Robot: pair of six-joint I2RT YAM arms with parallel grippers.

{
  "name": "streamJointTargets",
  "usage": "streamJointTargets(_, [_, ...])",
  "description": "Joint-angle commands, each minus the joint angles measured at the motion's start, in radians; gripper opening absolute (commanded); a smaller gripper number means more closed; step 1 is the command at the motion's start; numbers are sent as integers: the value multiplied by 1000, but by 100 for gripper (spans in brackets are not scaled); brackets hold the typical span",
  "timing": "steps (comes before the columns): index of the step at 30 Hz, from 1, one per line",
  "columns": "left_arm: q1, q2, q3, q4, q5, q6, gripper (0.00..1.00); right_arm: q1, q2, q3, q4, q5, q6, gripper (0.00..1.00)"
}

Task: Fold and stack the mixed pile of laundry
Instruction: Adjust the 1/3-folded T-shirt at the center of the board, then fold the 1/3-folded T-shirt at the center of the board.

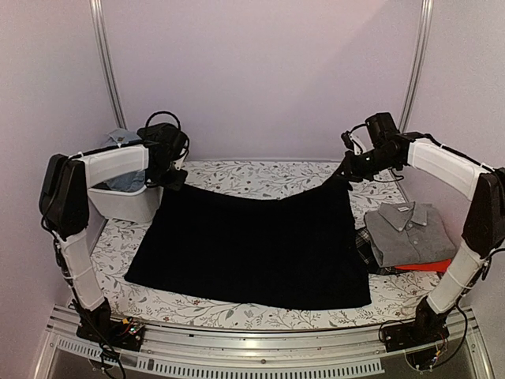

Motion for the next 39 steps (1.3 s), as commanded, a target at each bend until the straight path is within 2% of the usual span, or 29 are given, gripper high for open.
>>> streamJointTargets(1, [24,107,139,25,-99,16,0,-54,101,127,45,87,2,0])
streamJointTargets(5, [34,184,237,39,-112,56,0,-59,184,227,41,77,-12,0])
streamJointTargets(11, [33,190,223,24,-117,59,0,-59,182,186,13,60,-56,0])
streamJointTargets(18, [17,51,16,30,-109,10,0,-54,57,32,10,-59,-70,0])
streamJointTargets(24, [-41,-89,-158,-12,-112,-99,0,-6,-46,-86,-21,-120,-61,0])
streamJointTargets(32, [-96,-157,-385,-81,2,-212,1,47,-179,-400,2,-120,-15,0])
streamJointTargets(33, [-105,-159,-402,-98,16,-222,7,48,-192,-429,4,-123,-14,0])
streamJointTargets(36, [-118,-194,-438,-149,19,-273,35,52,-208,-477,2,-162,-23,0])
streamJointTargets(39, [-106,-285,-455,-157,18,-309,57,54,-205,-487,-24,-238,-51,1])
